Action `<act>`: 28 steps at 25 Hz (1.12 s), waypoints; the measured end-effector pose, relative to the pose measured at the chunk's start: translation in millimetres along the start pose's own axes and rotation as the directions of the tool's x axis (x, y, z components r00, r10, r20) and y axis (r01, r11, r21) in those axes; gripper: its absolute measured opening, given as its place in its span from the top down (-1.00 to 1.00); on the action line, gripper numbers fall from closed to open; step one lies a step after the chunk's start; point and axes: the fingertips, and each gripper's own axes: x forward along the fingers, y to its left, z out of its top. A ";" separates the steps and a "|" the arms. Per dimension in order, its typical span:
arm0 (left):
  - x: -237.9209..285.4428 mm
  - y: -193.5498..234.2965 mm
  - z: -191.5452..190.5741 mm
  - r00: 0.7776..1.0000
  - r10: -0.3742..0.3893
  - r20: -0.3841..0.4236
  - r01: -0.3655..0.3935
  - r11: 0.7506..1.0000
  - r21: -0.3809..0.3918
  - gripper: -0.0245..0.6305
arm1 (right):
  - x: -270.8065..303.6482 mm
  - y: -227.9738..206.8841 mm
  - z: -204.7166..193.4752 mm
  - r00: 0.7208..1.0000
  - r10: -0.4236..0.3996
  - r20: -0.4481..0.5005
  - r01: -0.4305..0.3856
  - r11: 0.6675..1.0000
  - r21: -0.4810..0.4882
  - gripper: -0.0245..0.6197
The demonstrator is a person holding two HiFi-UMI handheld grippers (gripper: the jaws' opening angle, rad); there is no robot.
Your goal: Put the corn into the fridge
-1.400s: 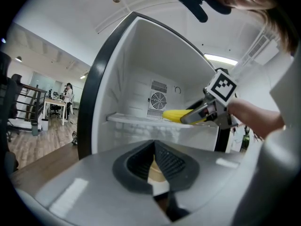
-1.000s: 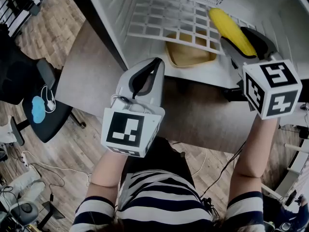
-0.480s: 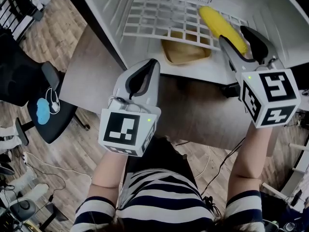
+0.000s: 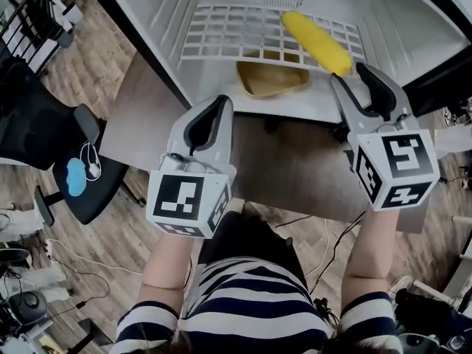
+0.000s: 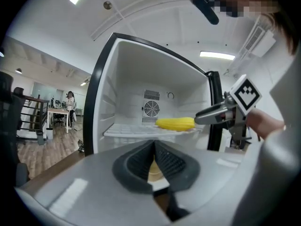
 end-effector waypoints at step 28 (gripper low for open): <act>-51.0 -15.2 -6.3 0.995 0.086 -0.044 -0.087 0.996 -0.021 0.93 | -72.0 30.0 -68.2 0.998 -0.034 0.058 0.015 0.952 0.306 0.94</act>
